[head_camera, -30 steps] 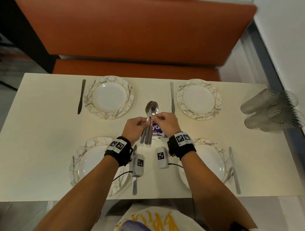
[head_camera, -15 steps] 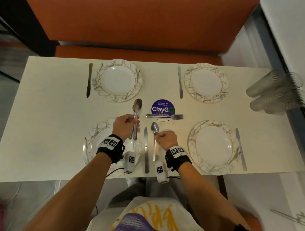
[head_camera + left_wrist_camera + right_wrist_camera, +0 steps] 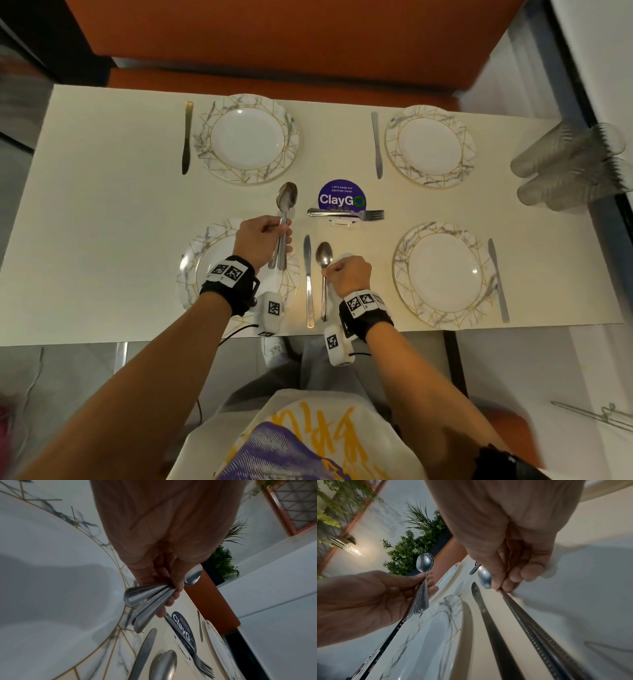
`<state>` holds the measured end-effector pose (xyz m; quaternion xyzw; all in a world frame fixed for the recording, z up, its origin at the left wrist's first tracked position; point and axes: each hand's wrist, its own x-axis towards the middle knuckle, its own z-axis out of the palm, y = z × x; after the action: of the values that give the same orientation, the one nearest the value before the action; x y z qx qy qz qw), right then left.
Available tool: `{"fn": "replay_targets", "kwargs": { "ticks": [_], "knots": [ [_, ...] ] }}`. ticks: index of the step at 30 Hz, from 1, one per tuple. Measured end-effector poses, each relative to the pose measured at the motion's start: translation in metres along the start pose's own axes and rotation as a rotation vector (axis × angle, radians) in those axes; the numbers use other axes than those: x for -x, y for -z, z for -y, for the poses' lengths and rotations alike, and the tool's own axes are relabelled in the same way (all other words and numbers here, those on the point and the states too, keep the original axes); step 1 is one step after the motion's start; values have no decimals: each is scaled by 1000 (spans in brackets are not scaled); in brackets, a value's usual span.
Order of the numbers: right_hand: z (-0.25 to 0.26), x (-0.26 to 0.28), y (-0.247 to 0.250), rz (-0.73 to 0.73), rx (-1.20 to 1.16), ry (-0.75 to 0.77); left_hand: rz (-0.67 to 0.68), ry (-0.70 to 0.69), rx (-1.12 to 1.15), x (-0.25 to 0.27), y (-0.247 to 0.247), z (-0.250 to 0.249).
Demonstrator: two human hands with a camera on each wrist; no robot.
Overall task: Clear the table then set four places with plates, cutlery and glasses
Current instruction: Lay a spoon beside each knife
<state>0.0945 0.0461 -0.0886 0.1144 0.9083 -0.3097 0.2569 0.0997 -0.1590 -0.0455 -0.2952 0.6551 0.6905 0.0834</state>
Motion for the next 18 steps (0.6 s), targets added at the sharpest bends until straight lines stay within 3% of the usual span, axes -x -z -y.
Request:
{"fn": "replay_targets", "kwargs": {
  "ticks": [18],
  "knots": [
    [-1,5,8,-62,-64,-5,30,-19,-21,4,-3,-2]
  ]
}}
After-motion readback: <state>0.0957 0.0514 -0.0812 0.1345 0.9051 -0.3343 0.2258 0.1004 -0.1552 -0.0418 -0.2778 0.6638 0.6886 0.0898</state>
